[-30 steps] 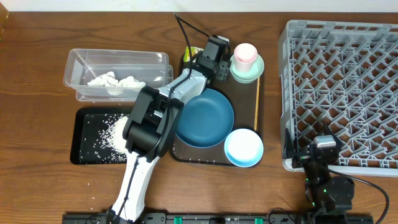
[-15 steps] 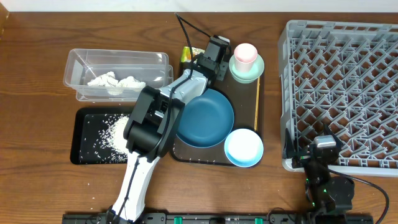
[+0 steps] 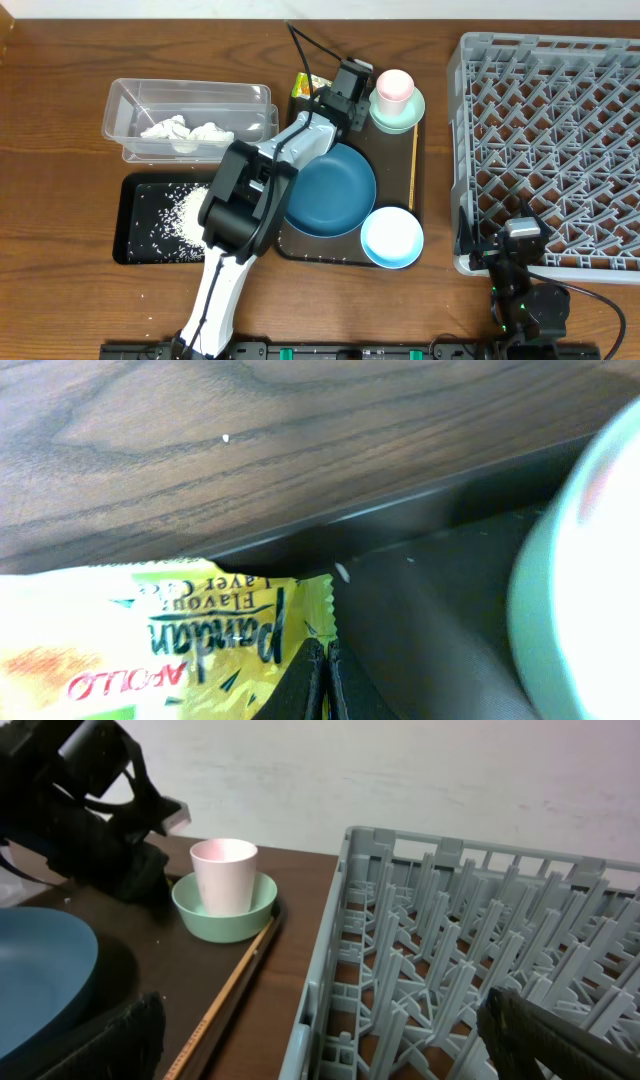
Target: Sort waste into correct bins and load items into the dishwasher rack
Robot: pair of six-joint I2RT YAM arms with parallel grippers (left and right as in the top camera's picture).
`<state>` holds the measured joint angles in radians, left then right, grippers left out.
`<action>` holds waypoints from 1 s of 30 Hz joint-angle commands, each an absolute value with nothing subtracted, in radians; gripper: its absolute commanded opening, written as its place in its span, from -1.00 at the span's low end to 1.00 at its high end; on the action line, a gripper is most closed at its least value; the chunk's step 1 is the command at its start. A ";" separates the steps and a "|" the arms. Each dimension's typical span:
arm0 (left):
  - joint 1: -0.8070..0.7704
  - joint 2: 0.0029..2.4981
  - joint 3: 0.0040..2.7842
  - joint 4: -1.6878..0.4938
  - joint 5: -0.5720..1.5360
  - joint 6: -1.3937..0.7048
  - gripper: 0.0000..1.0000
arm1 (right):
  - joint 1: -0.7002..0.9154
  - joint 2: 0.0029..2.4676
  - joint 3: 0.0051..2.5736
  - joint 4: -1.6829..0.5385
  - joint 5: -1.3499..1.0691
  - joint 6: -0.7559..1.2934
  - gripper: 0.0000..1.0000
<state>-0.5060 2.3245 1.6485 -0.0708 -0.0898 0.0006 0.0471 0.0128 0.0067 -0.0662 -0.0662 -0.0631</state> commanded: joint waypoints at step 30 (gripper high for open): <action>-0.517 1.989 1.642 -0.355 -0.033 -0.057 -0.02 | 0.033 0.009 0.006 -0.070 -0.060 -0.076 0.98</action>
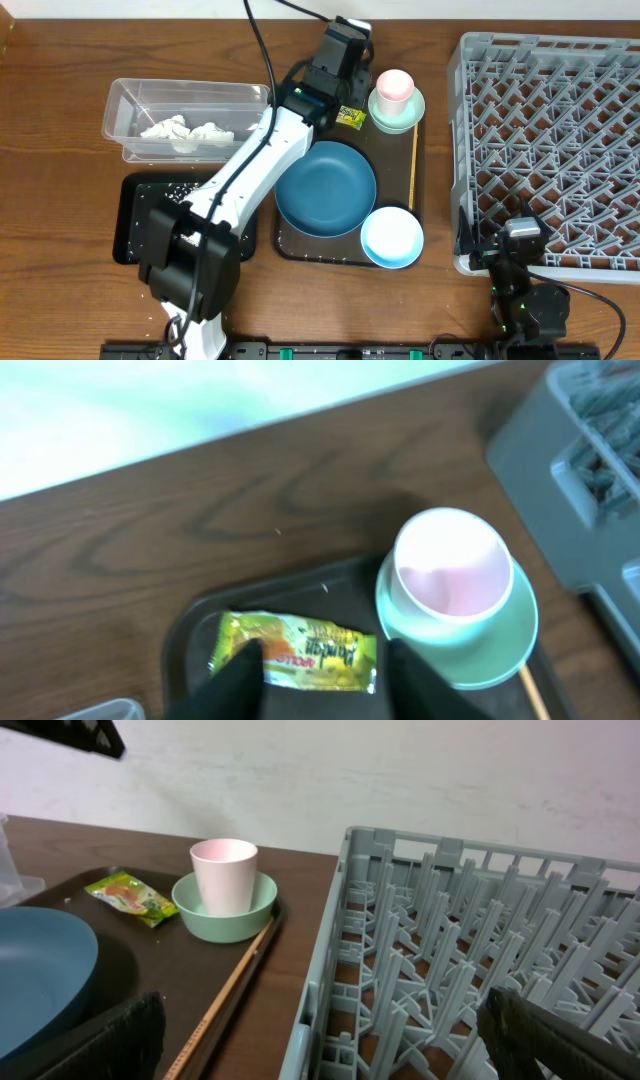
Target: Sort waste into correct bins and load items into the dishwasher rack
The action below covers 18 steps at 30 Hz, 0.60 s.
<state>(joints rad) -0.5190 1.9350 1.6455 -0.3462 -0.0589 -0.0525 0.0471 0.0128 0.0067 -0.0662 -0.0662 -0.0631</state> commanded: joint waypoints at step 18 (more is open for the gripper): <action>-0.519 2.099 1.640 -0.488 0.098 -0.021 0.31 | 0.033 0.009 0.006 -0.070 -0.060 -0.076 0.98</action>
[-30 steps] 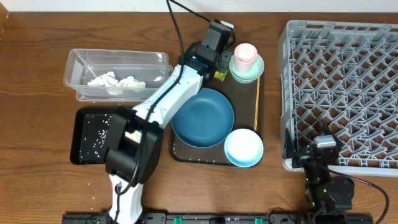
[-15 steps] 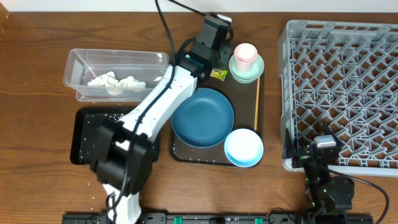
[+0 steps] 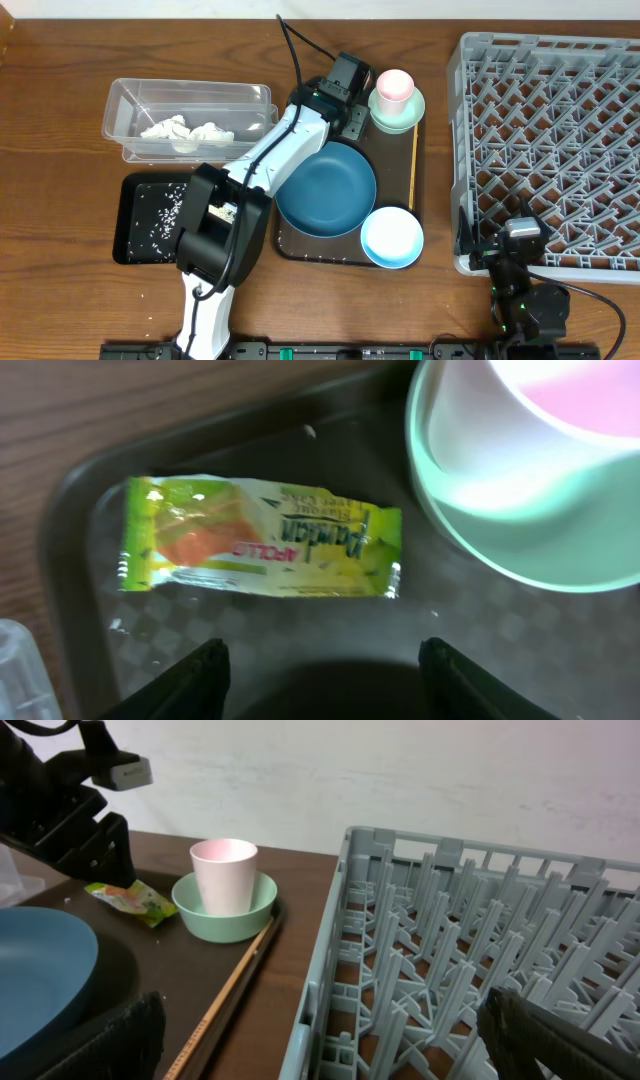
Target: Sort waste into correct bins and load items into the dishwasher rack
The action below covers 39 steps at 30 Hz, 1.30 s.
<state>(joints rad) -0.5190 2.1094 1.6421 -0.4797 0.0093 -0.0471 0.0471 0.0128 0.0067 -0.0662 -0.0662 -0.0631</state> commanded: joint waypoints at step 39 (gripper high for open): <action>-0.512 2.313 1.640 -0.289 0.029 0.083 -0.47 | 0.033 0.009 0.006 -0.070 -0.060 -0.076 0.98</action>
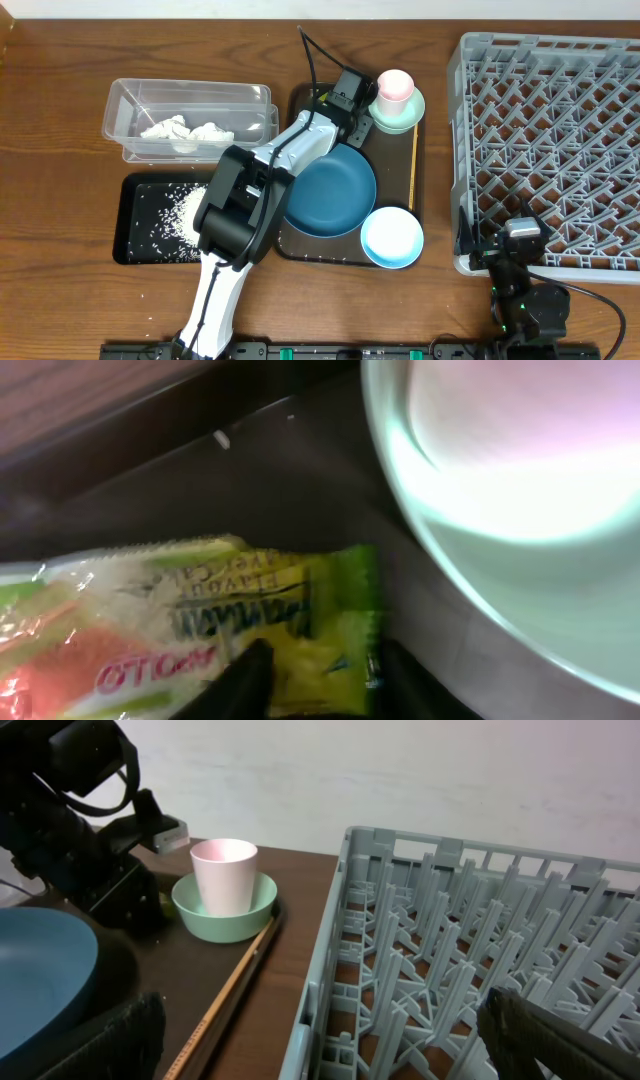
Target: Sort waste into correct bins and load items into the dishwasher rack
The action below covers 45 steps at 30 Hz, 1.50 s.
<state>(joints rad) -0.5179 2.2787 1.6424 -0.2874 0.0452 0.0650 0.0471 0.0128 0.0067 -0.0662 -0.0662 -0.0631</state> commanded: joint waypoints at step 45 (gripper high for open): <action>-0.242 1.805 1.640 -0.623 -0.176 -0.097 -0.88 | 0.033 0.009 0.006 -0.070 -0.060 -0.076 0.98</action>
